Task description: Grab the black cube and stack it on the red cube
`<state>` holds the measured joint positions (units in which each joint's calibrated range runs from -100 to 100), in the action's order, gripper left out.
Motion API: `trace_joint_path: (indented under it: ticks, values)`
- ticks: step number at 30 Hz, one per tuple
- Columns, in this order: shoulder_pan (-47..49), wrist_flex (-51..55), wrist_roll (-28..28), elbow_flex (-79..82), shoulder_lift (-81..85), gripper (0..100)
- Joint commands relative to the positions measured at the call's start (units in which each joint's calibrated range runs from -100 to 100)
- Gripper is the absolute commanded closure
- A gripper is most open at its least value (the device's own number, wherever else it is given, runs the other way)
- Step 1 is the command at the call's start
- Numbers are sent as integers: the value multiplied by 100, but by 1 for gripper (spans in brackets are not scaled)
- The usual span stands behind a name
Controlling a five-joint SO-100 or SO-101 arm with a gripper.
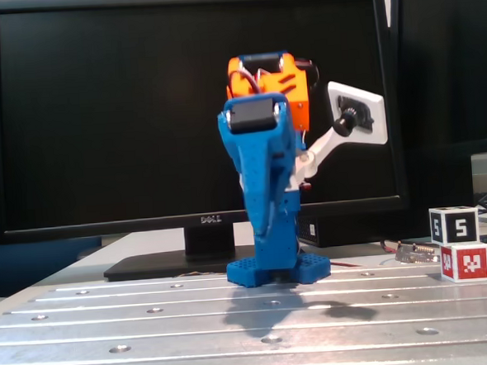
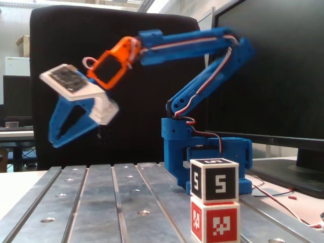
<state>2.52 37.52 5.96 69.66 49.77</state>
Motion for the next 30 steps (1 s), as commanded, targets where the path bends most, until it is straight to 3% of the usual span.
trace_joint_path:
  ticks: [1,15,21,30]
  values:
    - [47,-88,15,538,888,99]
    - [47,24,-17,2817,3987,99]
    - [180,1041,15,2989,4940,99]
    - [158,2187,-6,2989,4915,99]
